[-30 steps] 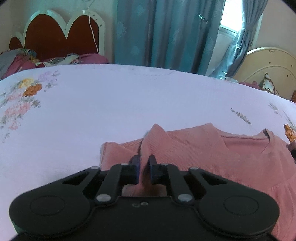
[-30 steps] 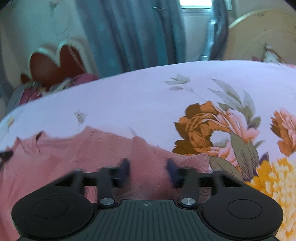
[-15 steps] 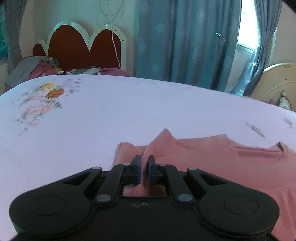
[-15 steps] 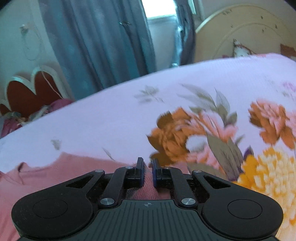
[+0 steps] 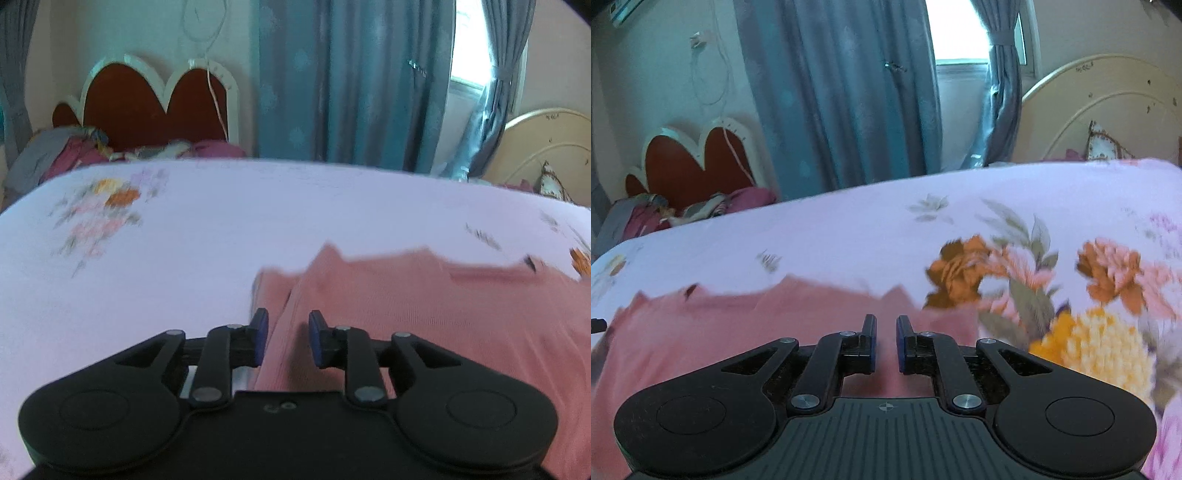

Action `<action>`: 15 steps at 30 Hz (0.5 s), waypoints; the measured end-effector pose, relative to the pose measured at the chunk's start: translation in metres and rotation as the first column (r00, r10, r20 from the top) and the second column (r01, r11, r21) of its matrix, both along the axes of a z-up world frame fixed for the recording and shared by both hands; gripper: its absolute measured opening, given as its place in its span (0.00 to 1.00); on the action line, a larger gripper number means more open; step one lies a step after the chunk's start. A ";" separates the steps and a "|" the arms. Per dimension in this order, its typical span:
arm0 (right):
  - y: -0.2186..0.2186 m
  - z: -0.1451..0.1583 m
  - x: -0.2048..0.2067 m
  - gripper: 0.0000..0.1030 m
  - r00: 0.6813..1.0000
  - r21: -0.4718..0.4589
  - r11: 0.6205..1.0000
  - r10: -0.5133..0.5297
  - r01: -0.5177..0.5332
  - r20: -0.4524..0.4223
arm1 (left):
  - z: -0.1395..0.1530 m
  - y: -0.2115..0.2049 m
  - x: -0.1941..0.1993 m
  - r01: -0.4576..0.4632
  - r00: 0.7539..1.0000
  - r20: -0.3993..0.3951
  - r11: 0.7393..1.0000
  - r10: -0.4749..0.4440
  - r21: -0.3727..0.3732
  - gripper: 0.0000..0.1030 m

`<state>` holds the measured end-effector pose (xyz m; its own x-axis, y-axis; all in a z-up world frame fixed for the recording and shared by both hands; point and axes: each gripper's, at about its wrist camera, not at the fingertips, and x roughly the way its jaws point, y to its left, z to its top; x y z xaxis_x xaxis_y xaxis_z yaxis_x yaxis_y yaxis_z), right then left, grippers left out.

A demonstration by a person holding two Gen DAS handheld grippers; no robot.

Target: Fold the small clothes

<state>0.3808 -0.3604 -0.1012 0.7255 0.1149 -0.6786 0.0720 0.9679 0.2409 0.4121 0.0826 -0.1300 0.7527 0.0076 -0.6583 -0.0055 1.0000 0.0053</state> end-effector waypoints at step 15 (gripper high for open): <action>0.047 -0.009 -0.053 0.54 0.997 -0.068 0.996 0.062 -0.065 -0.045 | -0.014 0.007 -0.039 -0.024 0.999 -0.040 0.999 0.025 0.026 0.08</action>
<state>0.3275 -0.3130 -0.1100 0.6884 0.1111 -0.7168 0.0188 0.9851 0.1708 0.3730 0.0898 -0.1436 0.7248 0.0427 -0.6876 -0.0288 0.9991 0.0317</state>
